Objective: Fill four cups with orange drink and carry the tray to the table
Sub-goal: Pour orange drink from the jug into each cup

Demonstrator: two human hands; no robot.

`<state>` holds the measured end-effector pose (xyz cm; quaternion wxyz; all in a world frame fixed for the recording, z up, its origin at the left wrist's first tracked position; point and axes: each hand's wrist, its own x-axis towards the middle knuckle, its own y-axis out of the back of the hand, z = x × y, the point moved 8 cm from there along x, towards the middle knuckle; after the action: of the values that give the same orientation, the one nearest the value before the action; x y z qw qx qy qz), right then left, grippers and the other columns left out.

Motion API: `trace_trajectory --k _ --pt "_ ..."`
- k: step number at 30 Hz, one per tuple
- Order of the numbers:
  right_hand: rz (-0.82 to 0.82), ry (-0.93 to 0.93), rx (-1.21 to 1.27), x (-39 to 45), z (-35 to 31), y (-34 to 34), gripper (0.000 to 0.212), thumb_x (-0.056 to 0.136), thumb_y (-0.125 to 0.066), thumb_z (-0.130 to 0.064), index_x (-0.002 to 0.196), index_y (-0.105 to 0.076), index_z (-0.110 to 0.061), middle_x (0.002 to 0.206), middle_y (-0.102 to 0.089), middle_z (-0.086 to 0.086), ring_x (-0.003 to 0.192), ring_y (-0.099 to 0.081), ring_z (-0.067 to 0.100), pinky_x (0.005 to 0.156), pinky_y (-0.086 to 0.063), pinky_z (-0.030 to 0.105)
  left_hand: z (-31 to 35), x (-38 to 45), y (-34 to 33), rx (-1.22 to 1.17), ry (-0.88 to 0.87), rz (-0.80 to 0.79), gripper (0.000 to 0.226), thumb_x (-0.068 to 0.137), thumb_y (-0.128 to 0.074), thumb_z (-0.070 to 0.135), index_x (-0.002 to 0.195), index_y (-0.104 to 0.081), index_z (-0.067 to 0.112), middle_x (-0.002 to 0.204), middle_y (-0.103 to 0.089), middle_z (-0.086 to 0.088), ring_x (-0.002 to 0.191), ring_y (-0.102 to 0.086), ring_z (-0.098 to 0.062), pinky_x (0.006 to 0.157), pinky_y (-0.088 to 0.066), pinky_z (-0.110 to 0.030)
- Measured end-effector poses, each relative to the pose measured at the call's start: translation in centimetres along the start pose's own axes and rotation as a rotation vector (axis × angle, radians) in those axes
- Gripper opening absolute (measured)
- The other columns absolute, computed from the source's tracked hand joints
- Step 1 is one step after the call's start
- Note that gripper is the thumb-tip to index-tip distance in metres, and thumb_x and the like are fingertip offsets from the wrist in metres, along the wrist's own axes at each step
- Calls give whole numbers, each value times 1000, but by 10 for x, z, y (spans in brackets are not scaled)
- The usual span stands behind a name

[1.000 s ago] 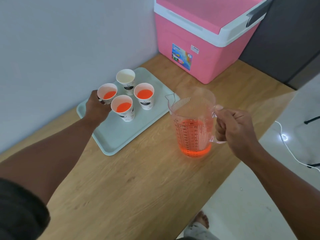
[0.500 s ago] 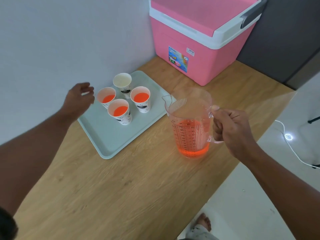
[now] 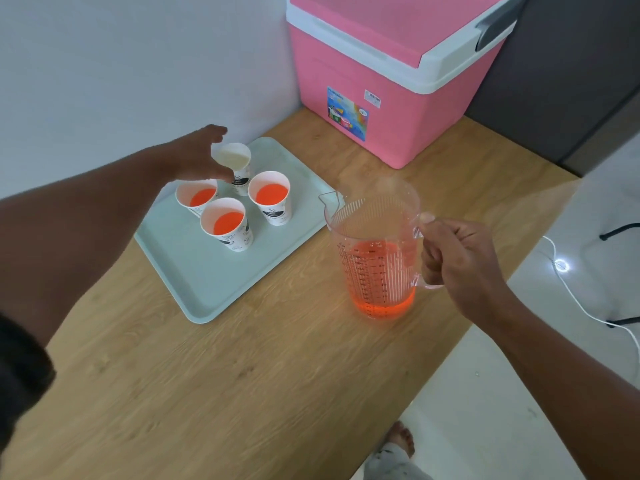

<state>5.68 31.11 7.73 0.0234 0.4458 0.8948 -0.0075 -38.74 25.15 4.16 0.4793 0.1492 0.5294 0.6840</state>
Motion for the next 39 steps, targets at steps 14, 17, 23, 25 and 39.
trace_trajectory --k 14,17,23,25,39 --pt "65 28 -42 -14 -19 22 58 109 -49 -15 51 -42 -18 48 -27 5 38 -26 12 41 -27 24 42 -55 58 -198 -78 510 89 65 -91 43 137 -48 16 135 -57 -3 118 -59 -22 96 -45 -29" --pt "66 49 -42 -18 -28 25 53 109 -49 -16 57 -38 -9 49 -27 6 38 -26 12 41 -27 24 67 -86 80 -218 -131 554 85 67 -89 42 137 -48 18 133 -57 1 114 -59 -17 91 -47 -27" --pt "52 69 -32 -27 -45 28 53 109 -49 -18 58 -36 -11 49 -27 3 39 -26 12 41 -26 24 111 -158 75 -327 -219 587 78 69 -88 38 135 -50 21 123 -58 10 106 -58 -7 82 -43 -6" --pt "44 74 -30 -32 -51 27 52 109 -49 -18 59 -36 -11 51 -25 7 40 -25 13 41 -24 27 119 -181 53 -369 -240 560 77 69 -88 39 135 -51 23 122 -60 12 103 -60 -6 85 -47 -11" --pt "-206 81 -452 -54 -60 8 57 103 -60 -34 58 -46 -2 50 -34 -3 45 -33 15 48 -28 32 119 -249 -139 -428 -198 359 82 62 -94 28 133 -52 20 119 -64 8 104 -60 -11 89 -50 -26"
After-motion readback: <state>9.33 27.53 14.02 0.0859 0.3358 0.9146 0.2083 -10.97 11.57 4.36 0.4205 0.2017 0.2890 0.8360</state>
